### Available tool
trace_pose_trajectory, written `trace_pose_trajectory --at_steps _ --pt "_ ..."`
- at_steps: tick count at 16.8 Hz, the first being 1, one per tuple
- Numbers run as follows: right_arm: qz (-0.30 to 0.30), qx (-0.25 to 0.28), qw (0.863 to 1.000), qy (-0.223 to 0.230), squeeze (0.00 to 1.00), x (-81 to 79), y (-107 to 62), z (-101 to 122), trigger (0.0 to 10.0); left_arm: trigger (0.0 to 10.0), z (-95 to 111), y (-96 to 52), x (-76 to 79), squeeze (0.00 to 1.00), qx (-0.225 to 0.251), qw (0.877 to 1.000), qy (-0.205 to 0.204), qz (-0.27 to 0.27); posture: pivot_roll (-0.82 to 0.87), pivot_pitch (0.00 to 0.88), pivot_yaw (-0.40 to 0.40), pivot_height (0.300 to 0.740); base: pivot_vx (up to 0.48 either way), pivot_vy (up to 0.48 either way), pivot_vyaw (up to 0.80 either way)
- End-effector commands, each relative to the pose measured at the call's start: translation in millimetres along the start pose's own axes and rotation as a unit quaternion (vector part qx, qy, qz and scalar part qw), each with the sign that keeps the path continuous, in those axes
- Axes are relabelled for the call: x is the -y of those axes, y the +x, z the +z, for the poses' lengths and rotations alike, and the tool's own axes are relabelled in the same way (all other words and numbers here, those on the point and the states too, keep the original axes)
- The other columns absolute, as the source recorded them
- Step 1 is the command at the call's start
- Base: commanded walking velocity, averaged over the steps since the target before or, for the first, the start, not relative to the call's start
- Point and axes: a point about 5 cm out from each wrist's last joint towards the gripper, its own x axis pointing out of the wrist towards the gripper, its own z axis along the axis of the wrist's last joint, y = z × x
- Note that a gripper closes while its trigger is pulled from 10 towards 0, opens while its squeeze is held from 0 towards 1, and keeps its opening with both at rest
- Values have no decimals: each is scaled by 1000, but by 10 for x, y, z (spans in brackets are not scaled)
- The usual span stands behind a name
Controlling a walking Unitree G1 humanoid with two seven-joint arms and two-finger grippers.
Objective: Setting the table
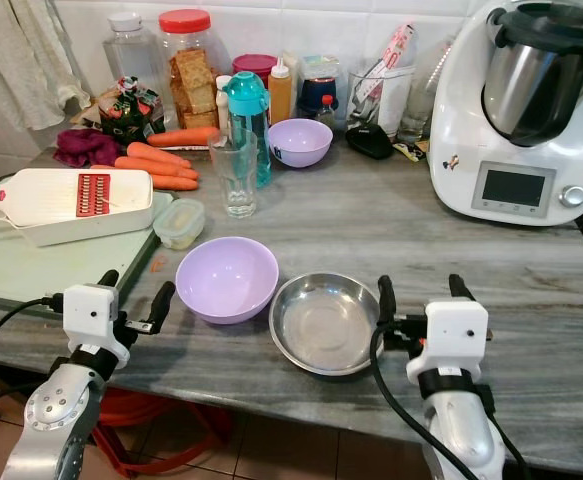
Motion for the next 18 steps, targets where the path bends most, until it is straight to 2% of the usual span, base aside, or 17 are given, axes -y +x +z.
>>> trace_pose_trajectory --at_steps 1,7,18 --pt "17 -4 1000 -1 0 -72 22 -19 10000 10000 -10 -10 -43 0 -5 1000 5 13 -35 0 5 740 0 0 0" --pt "20 3 1000 3 0 -99 93 0 10000 10000 75 23 -20 0 12 1000 3 24 -32 0 -7 740 -231 0 0" --pt "10 6 1000 16 0 -127 125 9 10000 10000 113 28 39 0 14 1000 -6 22 -26 0 2 740 -311 0 0"
